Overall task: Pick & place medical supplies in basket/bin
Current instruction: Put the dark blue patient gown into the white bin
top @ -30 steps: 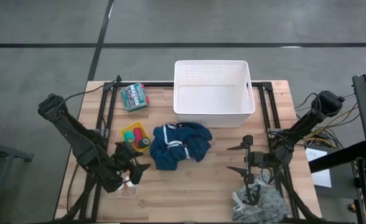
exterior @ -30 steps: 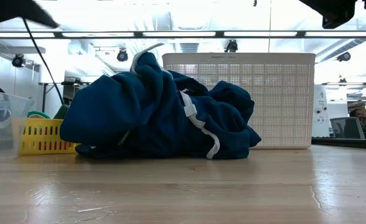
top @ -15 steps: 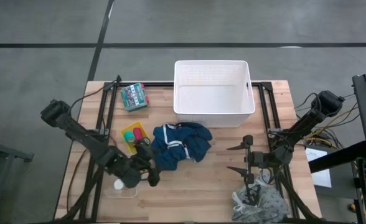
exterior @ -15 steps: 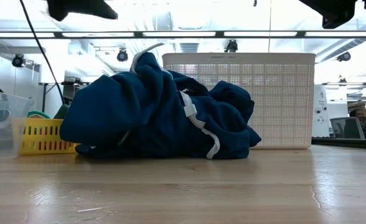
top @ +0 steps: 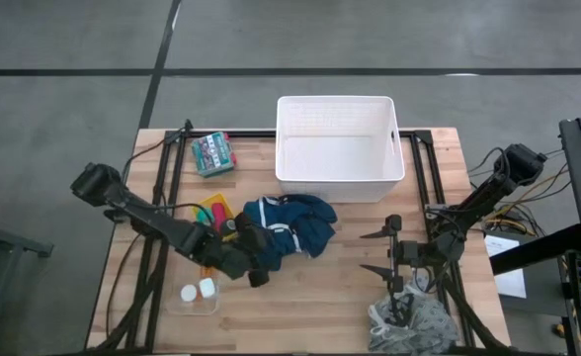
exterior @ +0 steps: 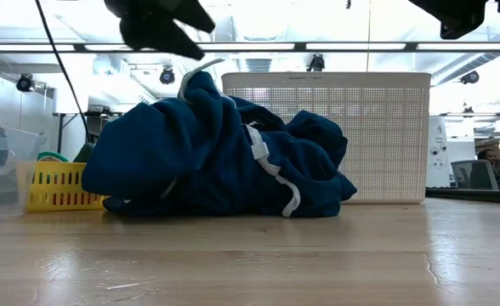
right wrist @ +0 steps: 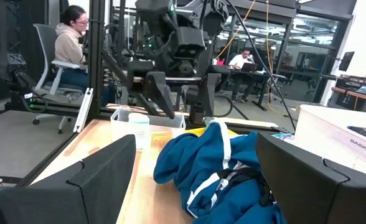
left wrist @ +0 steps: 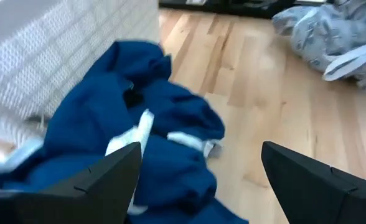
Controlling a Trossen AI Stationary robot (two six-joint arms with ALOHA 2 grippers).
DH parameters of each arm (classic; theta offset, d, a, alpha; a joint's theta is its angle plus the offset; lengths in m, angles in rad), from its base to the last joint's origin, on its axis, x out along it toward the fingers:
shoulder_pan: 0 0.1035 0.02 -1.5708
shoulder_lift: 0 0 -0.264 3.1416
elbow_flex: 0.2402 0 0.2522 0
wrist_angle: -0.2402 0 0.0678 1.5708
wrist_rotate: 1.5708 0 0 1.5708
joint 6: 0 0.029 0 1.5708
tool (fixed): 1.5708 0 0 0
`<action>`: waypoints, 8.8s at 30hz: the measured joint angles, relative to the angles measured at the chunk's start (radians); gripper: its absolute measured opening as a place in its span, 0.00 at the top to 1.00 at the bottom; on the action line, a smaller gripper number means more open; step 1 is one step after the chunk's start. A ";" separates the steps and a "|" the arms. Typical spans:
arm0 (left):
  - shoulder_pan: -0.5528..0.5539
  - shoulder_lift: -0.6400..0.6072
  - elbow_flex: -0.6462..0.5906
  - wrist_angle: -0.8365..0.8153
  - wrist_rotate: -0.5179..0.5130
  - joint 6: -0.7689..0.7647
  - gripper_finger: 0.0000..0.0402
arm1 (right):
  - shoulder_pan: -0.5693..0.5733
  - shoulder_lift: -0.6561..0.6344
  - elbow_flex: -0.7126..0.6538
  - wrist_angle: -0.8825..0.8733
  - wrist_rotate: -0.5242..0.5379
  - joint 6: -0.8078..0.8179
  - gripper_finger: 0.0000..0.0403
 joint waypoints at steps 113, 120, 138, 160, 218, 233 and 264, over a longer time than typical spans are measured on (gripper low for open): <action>0.109 0.658 0.468 -0.450 -0.124 0.140 0.06 | 0.000 0.000 0.000 -0.014 0.000 0.001 0.19; 0.172 0.658 0.458 -0.454 -0.130 0.185 0.06 | 0.000 0.000 0.000 -0.022 0.000 -0.002 0.19; 0.263 0.656 0.458 -0.446 -0.106 0.184 0.06 | 0.000 0.000 0.000 -0.022 0.000 0.000 0.19; 0.267 0.654 0.450 -0.447 -0.142 0.184 0.59 | 0.000 0.000 0.000 -0.022 0.000 0.000 0.19; 0.092 0.172 0.526 -0.294 -0.097 0.249 0.87 | 0.000 0.000 -0.001 -0.023 0.000 0.001 0.19; 0.095 0.015 0.570 0.044 -0.097 0.823 0.87 | 0.000 0.000 -0.001 -0.023 0.000 0.000 0.19; 0.669 0.016 1.028 0.150 0.122 0.813 0.87 | 0.000 0.000 -0.001 -0.022 0.000 -0.001 0.19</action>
